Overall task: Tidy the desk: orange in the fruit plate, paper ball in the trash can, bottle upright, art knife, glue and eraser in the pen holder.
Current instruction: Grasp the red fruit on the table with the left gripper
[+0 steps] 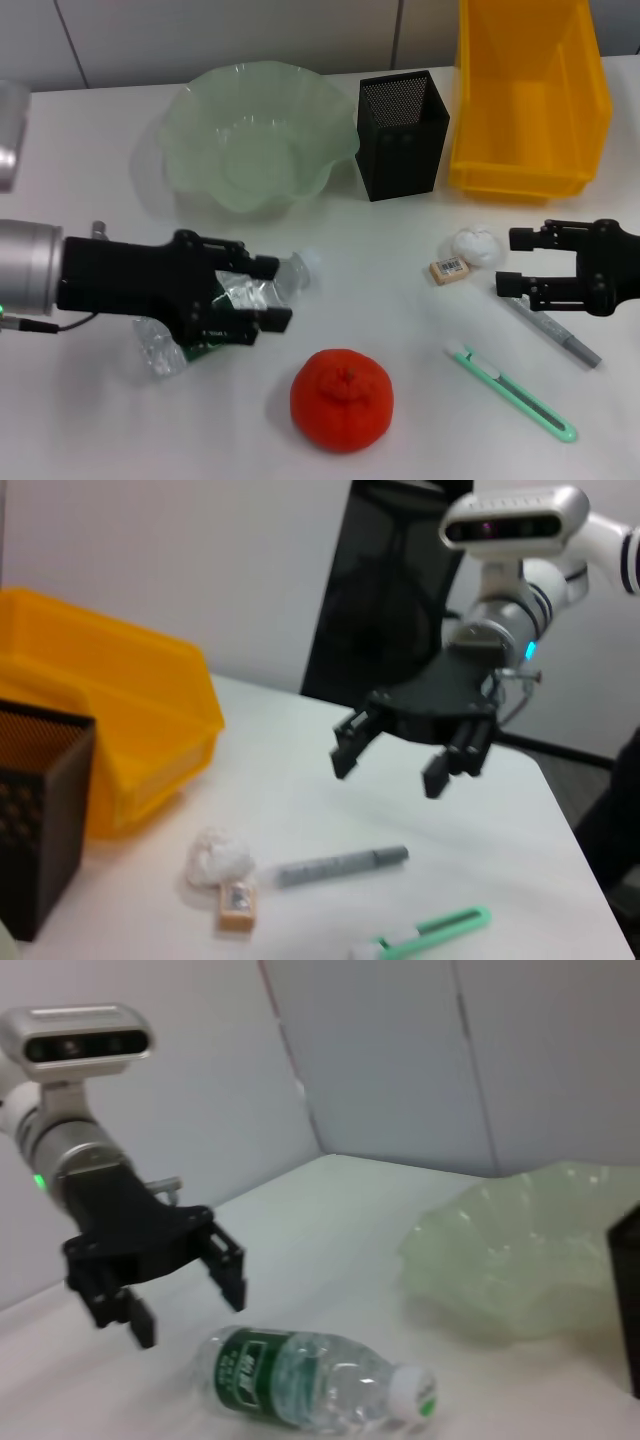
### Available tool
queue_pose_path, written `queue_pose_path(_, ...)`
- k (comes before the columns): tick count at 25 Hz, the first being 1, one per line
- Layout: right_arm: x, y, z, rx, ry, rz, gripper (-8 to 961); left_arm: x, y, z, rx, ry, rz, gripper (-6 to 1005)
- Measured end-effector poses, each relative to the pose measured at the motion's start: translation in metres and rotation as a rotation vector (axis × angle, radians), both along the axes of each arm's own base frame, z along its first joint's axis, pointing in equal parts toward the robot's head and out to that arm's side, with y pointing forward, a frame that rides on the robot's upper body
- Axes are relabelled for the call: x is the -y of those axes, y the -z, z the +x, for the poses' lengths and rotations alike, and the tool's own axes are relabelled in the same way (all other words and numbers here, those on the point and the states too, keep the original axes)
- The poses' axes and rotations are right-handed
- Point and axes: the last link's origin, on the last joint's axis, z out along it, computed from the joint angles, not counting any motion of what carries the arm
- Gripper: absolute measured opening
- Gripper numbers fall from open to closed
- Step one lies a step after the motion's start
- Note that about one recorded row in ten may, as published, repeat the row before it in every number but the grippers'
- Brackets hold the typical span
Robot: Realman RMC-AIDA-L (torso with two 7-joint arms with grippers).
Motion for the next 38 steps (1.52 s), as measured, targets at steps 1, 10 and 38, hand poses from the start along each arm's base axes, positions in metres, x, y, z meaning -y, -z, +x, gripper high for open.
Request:
queue_pose_path(1, 0.000, 0.001, 0.003, -0.001, 0.011, 0.006, 757, 0.000, 0.005, 0.003, -0.011, -0.010, -0.025, 636)
queue_pose_path(10, -0.005, 0.008, 0.019, 0.026, 0.076, 0.058, 757, 0.019, 0.046, 0.027, -0.194, 0.035, -0.095, 637)
queue_pose_path(38, -0.002, 0.007, 0.025, 0.035, 0.081, 0.095, 757, 0.051, 0.088, 0.033, -0.317, 0.081, -0.061, 636)
